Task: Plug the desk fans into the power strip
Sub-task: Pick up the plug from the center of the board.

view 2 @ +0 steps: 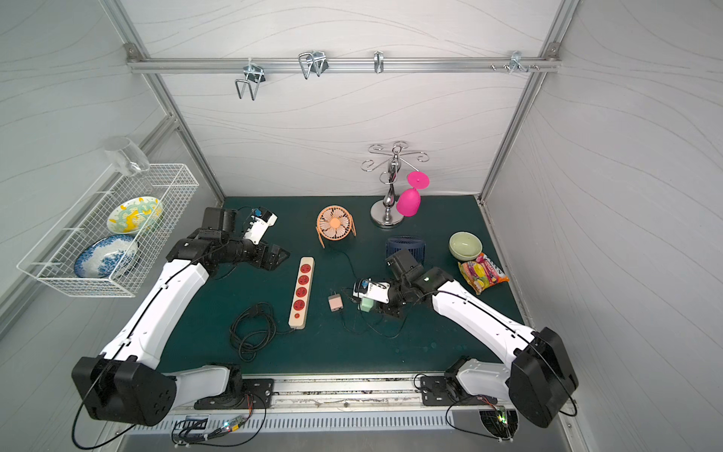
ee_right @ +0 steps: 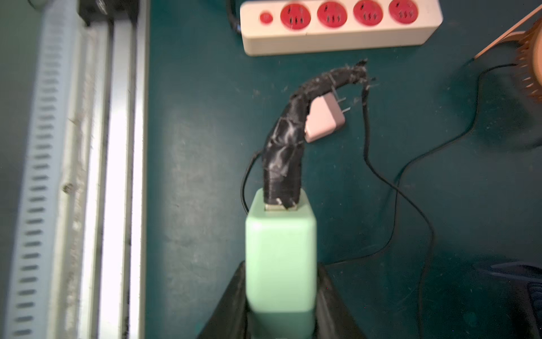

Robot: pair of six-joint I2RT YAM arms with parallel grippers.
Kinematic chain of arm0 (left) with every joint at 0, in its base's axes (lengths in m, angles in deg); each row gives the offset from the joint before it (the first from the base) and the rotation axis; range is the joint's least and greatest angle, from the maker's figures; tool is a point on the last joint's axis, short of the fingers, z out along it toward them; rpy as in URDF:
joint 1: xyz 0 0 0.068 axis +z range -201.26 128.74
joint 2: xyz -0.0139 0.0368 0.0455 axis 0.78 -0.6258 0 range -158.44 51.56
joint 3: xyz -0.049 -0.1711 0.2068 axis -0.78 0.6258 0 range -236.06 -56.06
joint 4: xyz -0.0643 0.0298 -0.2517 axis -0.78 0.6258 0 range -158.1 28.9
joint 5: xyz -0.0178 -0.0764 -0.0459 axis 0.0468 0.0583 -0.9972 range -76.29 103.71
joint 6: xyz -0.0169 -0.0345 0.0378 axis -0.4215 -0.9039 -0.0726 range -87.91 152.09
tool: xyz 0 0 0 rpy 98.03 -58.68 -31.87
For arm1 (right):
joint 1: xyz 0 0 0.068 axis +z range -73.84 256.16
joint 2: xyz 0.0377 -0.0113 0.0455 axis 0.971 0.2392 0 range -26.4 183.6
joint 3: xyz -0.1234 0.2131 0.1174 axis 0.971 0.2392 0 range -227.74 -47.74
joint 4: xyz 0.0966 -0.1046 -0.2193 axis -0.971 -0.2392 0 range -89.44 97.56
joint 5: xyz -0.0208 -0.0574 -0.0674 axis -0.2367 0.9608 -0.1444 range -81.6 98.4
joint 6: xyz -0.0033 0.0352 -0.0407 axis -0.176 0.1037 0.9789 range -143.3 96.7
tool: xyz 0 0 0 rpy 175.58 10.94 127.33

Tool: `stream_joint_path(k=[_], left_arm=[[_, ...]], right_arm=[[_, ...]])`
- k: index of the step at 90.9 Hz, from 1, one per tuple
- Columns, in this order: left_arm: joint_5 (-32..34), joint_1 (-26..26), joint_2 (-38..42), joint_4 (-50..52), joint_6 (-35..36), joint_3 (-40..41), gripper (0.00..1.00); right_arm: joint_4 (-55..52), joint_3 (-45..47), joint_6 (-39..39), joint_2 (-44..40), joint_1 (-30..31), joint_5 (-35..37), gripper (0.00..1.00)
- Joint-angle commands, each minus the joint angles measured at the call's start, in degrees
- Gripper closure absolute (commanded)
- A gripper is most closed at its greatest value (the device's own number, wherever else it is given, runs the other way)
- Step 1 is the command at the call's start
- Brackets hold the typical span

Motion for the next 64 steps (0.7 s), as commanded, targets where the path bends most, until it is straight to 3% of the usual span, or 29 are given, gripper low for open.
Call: stream_joint_path(k=[1,29,39,64], left_arm=[[-5.96,-3.72,2.28,1.94,17.01,-3.39,0.02],[-21.18,-9.68,0.55,19.43,34.27,-14.05,0.08],[-21.86,-13.25,0.1,24.91,44.35,-15.94,0.11],[-24.49,-19.04,-3.1,28.55,52.76,-20.94,0.11]], right_arm=[[-2.3,-2.98,-6.26,-0.18,-1.74,-12.7,1.0],[-1.2,-9.8,-14.03,3.2,-5.44,-29.98,1.0],[-0.69,-11.82,-16.47,5.96,-5.78,-36.75,1.0],[-0.72,-14.47,-18.55,11.22,-5.49,-44.45,1.0]])
